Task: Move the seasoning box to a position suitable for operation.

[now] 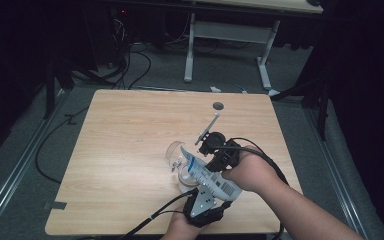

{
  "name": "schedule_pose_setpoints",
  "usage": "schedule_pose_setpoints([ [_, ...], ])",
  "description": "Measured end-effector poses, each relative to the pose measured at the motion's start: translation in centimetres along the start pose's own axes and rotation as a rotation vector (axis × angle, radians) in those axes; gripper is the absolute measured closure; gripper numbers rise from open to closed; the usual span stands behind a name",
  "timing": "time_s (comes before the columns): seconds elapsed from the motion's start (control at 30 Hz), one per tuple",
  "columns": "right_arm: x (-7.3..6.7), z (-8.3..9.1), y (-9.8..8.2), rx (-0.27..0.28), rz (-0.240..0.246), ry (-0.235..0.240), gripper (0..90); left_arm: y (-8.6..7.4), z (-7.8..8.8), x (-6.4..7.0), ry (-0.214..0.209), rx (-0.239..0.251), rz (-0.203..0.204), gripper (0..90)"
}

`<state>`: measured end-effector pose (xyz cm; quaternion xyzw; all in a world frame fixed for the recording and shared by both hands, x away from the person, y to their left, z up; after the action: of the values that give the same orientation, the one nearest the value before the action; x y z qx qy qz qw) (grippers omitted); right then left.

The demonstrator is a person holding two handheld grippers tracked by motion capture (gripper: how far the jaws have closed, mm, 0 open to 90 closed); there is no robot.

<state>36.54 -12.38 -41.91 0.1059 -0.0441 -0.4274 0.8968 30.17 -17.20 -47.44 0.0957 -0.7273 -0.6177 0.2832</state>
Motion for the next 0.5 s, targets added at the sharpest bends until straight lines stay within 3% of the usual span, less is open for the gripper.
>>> schedule_pose_setpoints([
  [0.5,-0.03,0.38,-0.05,0.013,0.004,0.001,90.0,0.14,0.01,0.08,0.001,0.01,-0.009,62.0],
])
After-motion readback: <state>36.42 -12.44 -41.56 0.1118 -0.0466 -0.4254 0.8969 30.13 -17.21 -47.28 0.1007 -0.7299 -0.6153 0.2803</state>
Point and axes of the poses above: each handheld gripper's, and its own axes: z roughly backward along the jaws, y roughly out of its top, x roughly to its right, the point moved 10 cm from there along -z, roughly forward along the jaws, and after that the axes turned 12 degrees about -z, right-handed, at the moved point
